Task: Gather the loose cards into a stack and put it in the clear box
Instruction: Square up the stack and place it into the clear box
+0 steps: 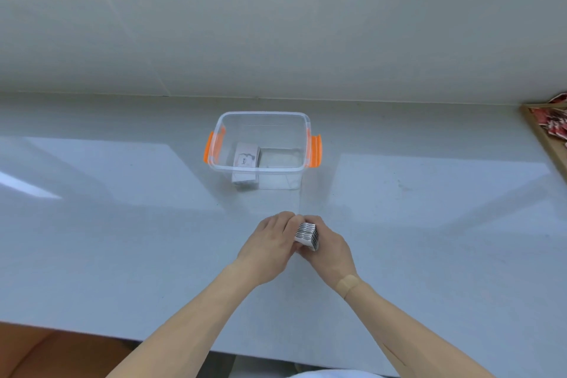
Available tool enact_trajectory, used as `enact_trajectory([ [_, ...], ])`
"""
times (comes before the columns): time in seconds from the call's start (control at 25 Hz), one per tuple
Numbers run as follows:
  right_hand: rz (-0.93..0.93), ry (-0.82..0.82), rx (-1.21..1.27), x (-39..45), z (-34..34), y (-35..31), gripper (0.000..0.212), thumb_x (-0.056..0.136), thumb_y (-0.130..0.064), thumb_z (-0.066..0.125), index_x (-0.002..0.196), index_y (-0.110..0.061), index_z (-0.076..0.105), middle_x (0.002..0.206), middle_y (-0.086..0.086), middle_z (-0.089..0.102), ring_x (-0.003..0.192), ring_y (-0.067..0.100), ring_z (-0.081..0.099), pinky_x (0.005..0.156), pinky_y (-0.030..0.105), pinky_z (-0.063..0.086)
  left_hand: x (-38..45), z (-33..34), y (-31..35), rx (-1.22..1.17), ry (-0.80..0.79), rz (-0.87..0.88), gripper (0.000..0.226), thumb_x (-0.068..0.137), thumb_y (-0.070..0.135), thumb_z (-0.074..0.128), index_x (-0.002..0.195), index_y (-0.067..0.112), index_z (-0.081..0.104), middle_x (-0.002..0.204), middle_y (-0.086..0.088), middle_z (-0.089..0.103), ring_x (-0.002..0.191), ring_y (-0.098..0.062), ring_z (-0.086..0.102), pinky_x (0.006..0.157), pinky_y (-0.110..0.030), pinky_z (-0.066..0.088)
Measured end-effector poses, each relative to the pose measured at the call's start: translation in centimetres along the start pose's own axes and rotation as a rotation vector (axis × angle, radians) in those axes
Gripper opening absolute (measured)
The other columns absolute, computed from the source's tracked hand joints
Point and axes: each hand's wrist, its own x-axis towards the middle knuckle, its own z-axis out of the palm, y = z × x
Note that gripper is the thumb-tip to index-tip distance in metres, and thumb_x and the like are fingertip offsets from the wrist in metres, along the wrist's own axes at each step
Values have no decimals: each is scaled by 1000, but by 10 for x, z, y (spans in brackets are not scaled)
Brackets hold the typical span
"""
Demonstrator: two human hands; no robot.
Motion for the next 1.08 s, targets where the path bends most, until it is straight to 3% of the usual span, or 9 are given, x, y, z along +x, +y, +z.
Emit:
enact_trajectory([
  [0.08, 25, 10, -15, 0, -1, 2, 36, 76, -26, 71, 101, -41, 50, 83, -10, 71, 76, 15, 64, 68, 40, 54, 1, -2, 4, 14, -40, -32, 48, 95, 26, 48, 139, 16, 31, 140, -5, 40, 131, -28, 40, 109, -41, 34],
  [0.2, 17, 1, -39, -2, -1, 3, 31, 77, -27, 70, 98, -39, 49, 79, -10, 69, 72, 16, 62, 65, 40, 53, -4, -9, 10, -19, -16, -61, 67, 95, 36, 43, 151, 18, 12, 161, -2, 15, 150, -22, 5, 120, -48, 15],
  [0.4, 35, -6, -32, 0, -1, 4, 25, 78, -33, 67, 92, -40, 48, 73, -12, 66, 67, 12, 59, 60, 34, 48, -15, -22, 32, -208, 471, 3, 93, 87, 29, 56, 152, 6, -7, 163, -9, -11, 150, -34, -2, 122, -49, 7],
  [0.56, 20, -26, -29, -1, -3, 5, 24, 80, -28, 65, 96, -37, 49, 73, -9, 65, 66, 14, 59, 60, 36, 50, -19, -5, 40, -42, 48, 20, 80, 95, 43, 38, 152, 14, -11, 161, 3, -21, 150, -16, -12, 121, -46, 13],
  [0.6, 17, -33, -32, -1, -4, 5, 25, 81, -29, 65, 97, -37, 50, 74, -9, 66, 67, 15, 59, 61, 38, 51, -20, -3, 39, -11, 23, 25, 78, 96, 44, 36, 153, 14, -6, 162, 3, -17, 150, -14, -11, 121, -44, 15],
  [0.72, 27, -36, -20, -1, -5, 4, 24, 80, -32, 66, 95, -38, 48, 72, -10, 65, 67, 13, 59, 62, 37, 50, -21, -6, 38, -57, 151, -8, 80, 92, 38, 45, 153, 8, 3, 163, -13, 1, 151, -24, -1, 123, -42, 8],
  [0.88, 23, -39, -24, -1, -5, 4, 24, 81, -30, 65, 97, -37, 49, 75, -9, 67, 69, 15, 60, 64, 40, 53, -21, -4, 41, -50, 69, 21, 70, 100, 45, 29, 154, 12, 1, 164, -1, -10, 151, -17, -7, 121, -46, 12],
  [1.0, 40, -43, -13, 0, -6, 5, 21, 81, -34, 65, 93, -37, 49, 73, -8, 67, 69, 15, 61, 64, 40, 53, -18, -6, 40, -112, 232, -33, 70, 99, 44, 24, 154, 8, 0, 164, -6, -10, 151, -26, -1, 123, -45, 5],
  [1.08, 42, -39, -20, 0, -5, 5, 23, 80, -32, 65, 94, -39, 48, 73, -8, 67, 69, 15, 61, 64, 40, 53, -19, 0, 41, -100, 177, -46, 70, 99, 44, 28, 154, 10, -1, 163, -3, -11, 151, -23, -3, 122, -46, 9],
])
